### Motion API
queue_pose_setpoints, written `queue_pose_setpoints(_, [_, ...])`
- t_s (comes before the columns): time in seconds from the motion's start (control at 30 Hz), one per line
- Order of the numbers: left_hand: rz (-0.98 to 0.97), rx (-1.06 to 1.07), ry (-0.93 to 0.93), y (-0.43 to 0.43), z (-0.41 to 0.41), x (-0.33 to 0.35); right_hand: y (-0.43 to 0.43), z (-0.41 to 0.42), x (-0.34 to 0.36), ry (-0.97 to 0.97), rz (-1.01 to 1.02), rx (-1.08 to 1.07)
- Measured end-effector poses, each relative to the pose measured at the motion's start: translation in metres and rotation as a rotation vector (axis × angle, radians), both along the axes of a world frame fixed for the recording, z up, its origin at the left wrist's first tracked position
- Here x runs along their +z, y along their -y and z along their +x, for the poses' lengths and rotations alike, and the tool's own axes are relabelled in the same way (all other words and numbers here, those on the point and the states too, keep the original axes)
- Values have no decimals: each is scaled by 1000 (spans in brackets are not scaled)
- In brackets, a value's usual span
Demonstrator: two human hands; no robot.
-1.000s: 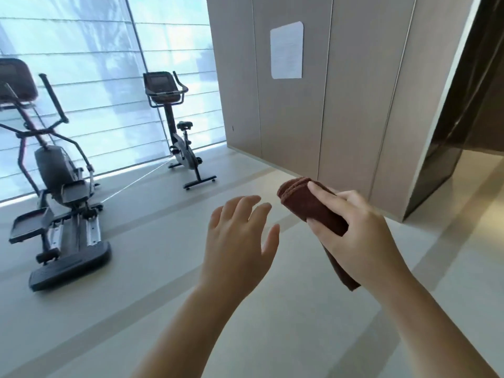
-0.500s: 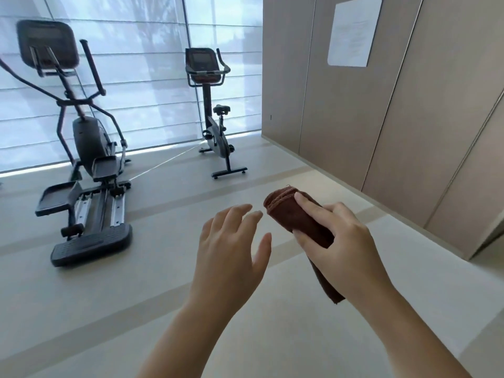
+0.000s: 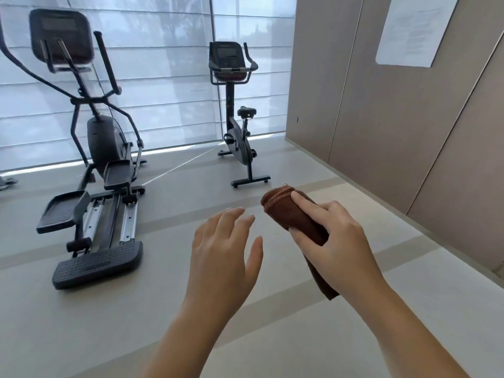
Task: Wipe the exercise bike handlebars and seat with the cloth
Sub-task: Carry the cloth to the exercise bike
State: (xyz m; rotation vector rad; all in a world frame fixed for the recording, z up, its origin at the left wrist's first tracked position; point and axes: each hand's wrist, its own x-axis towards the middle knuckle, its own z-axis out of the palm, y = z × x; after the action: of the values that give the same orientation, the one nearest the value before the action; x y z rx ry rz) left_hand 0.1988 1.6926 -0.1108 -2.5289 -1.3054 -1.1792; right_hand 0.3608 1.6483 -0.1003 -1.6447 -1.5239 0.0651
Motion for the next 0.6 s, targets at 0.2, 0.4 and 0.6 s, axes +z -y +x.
queue_pose_setpoints(0.2, [4,-5,-27,-124,44,-19,-128,47,-17,-73,0,24])
queue_pose_setpoints(0.4, [5,-3,-18,-261,118,-17,-264,123,-16,-100,32,36])
queue_pose_setpoints(0.6, [1,36,21,-381,162,-11,-397,172,-2,-107,27,85])
